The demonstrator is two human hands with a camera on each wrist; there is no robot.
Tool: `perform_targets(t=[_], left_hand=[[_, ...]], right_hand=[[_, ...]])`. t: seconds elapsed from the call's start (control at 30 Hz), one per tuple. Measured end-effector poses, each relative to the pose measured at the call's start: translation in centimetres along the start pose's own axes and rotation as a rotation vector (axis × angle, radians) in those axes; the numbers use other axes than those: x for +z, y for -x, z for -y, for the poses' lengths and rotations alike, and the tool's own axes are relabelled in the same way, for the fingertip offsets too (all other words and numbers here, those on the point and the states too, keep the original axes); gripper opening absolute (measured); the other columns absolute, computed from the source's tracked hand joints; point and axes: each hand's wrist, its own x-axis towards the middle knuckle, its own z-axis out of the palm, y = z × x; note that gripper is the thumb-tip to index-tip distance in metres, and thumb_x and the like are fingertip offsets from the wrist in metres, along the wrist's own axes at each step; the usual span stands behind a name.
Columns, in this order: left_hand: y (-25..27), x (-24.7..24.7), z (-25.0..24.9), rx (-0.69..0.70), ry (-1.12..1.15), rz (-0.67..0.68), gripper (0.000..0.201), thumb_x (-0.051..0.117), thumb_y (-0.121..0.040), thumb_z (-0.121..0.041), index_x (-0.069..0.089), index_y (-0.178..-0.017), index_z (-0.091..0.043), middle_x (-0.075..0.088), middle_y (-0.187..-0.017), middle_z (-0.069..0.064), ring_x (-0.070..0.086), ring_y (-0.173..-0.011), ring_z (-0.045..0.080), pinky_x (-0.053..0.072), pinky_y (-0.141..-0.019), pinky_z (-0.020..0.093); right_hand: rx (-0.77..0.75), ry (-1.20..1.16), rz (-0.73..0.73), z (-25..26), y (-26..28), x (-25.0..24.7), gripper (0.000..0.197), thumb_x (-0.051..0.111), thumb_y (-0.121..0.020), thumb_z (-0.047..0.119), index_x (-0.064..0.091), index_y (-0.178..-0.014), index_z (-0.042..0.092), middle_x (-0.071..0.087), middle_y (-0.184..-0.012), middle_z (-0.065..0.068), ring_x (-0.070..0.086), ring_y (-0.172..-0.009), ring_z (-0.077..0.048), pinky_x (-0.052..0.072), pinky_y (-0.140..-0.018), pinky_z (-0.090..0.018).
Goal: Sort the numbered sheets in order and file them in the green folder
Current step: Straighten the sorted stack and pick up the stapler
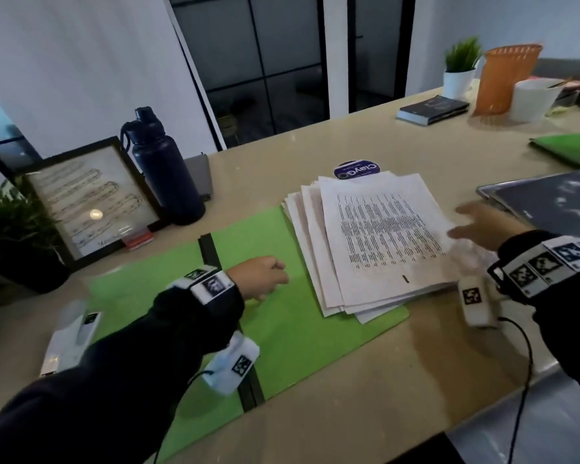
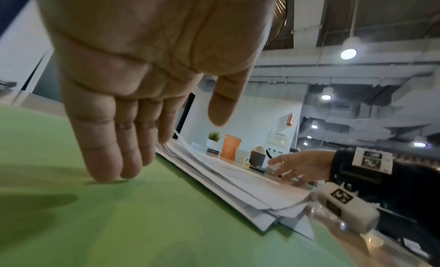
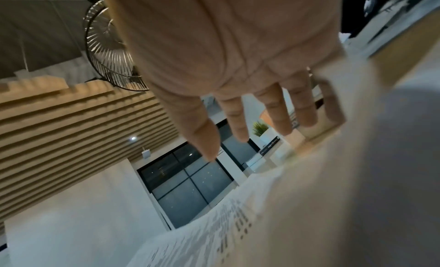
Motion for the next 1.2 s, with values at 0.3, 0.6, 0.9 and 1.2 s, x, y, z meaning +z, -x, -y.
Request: perform_targets(t=[0.3,0.6,0.9,1.2], left_hand=[[-5.3,1.9,-6.2,-0.176,0.410,-0.138,0.050,0.054,-0.091,-0.027,0.041,-0.134,-0.003,0.050,-0.123,0.015,0.051,-0.110,0.030,0.047,-0.095,0.039],[-6.4,2.4,-6.5,-0.221,0.171,-0.111,0.049,0.054,-0.091,-0.024,0.043,-0.134,-0.001,0.042,-0.143,0.016,0.044,-0.128,0.031,0.038,-0.105,0.035],[-6.0,4.0,-6.3,-0.103,0.342,-0.140,0.050,0.064,-0.081,-0.010,0.050,-0.127,0.001,0.053,-0.132,0.014,0.054,-0.115,0.030,0.044,-0.101,0.038],[-5.7,3.5,-5.6,-0.050,0.420,-0.167,0.052,0.059,-0.084,-0.011,0.041,-0.132,0.000,0.052,-0.132,0.011,0.056,-0.100,0.024,0.042,-0.077,0.026]], right_hand=[[0.261,-0.111,0.198,1.5,-2.6,-0.7,0.028,0.061,-0.088,0.027,0.050,-0.099,0.003,0.049,-0.082,-0.014,0.045,-0.066,-0.026,0.036,-0.059,-0.032],[0.096,0.076,0.246,3.0,-2.4,1.9,0.022,0.062,-0.087,0.015,0.055,-0.071,0.002,0.053,-0.078,-0.012,0.048,-0.074,-0.027,0.039,-0.076,-0.032],[-0.026,0.179,0.235,4.6,-1.0,3.8,0.046,0.066,-0.084,0.018,0.046,-0.122,0.003,0.054,-0.103,-0.014,0.052,-0.099,-0.032,0.047,-0.054,-0.030],[-0.039,0.303,0.195,4.9,-0.1,4.6,0.029,0.062,-0.085,0.014,0.060,-0.106,-0.006,0.061,-0.107,-0.022,0.057,-0.093,-0.032,0.040,-0.067,-0.029]])
